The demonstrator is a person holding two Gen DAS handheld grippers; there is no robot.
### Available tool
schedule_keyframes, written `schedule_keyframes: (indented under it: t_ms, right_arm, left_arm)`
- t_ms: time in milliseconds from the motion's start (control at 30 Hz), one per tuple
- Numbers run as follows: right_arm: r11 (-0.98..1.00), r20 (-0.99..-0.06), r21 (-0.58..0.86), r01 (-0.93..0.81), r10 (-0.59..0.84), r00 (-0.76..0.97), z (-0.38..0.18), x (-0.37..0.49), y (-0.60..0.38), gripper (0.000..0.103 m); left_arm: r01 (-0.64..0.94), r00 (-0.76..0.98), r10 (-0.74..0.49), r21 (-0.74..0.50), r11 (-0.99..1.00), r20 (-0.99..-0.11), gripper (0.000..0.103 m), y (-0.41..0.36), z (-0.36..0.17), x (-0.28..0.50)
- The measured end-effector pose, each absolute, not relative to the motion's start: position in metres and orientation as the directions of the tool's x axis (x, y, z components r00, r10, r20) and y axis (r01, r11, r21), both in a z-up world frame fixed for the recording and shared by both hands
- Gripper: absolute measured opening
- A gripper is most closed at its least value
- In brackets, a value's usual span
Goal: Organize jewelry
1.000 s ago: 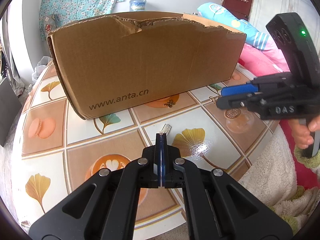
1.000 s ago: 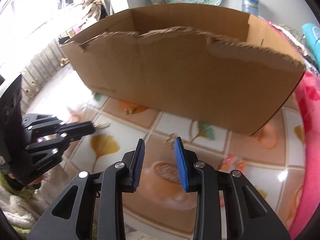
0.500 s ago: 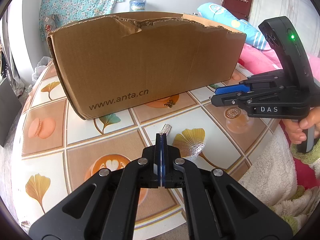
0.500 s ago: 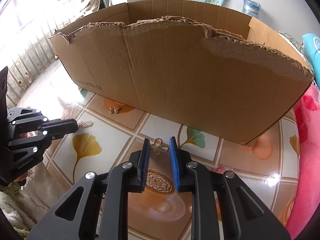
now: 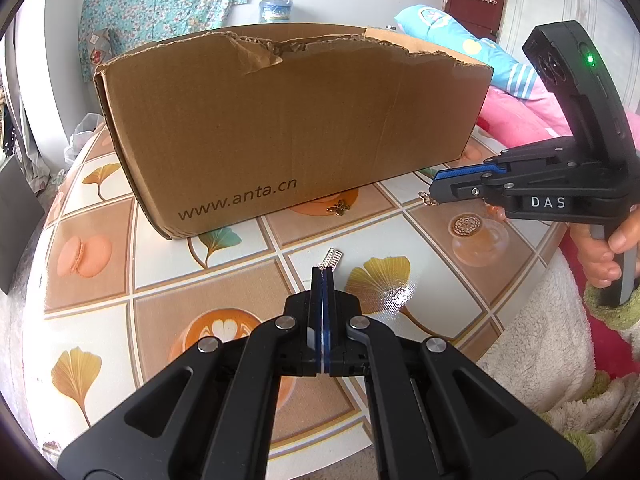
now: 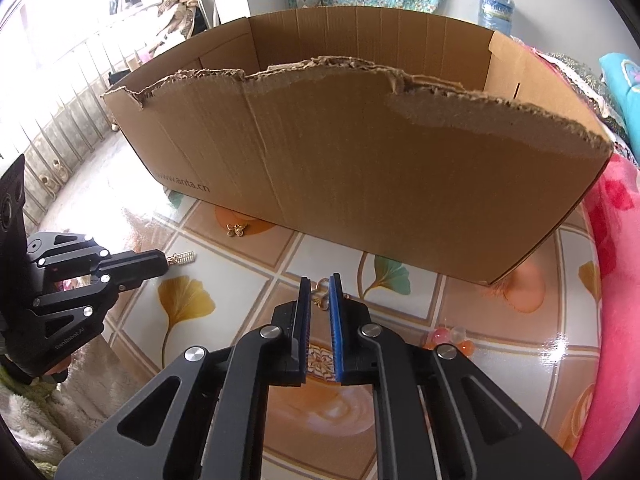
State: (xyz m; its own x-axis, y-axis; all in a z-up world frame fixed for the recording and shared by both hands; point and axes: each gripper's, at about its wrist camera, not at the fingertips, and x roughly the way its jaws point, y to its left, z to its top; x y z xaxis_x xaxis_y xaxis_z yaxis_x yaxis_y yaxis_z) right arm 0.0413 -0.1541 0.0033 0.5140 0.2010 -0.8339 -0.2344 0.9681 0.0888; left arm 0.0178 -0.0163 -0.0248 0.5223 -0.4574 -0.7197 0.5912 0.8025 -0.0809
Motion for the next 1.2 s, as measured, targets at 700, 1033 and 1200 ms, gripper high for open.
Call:
schedule_keyframes:
  t_ms: [700, 1033, 1200]
  right_arm:
    - [0.947, -0.942, 0.015, -0.321, 0.121, 0.314, 0.001, 0.09, -0.136, 0.025]
    - [0.941, -0.954, 0.018, -0.338, 0.117, 0.276, 0.002, 0.107, -0.12, 0.017]
    - [0.943, -0.955, 0.025, -0.331, 0.12, 0.271, 0.0, 0.111, -0.117, 0.017]
  left_arm:
    - [0.591, 0.521, -0.458, -0.083, 0.802, -0.72, 0.0, -0.018, -0.025, 0.018]
    - [0.591, 0.52, -0.46, -0.085, 0.802, -0.719, 0.0, -0.018, -0.025, 0.017]
    - [0.591, 0.521, -0.46, -0.085, 0.802, -0.719, 0.0, -0.019, -0.025, 0.017]
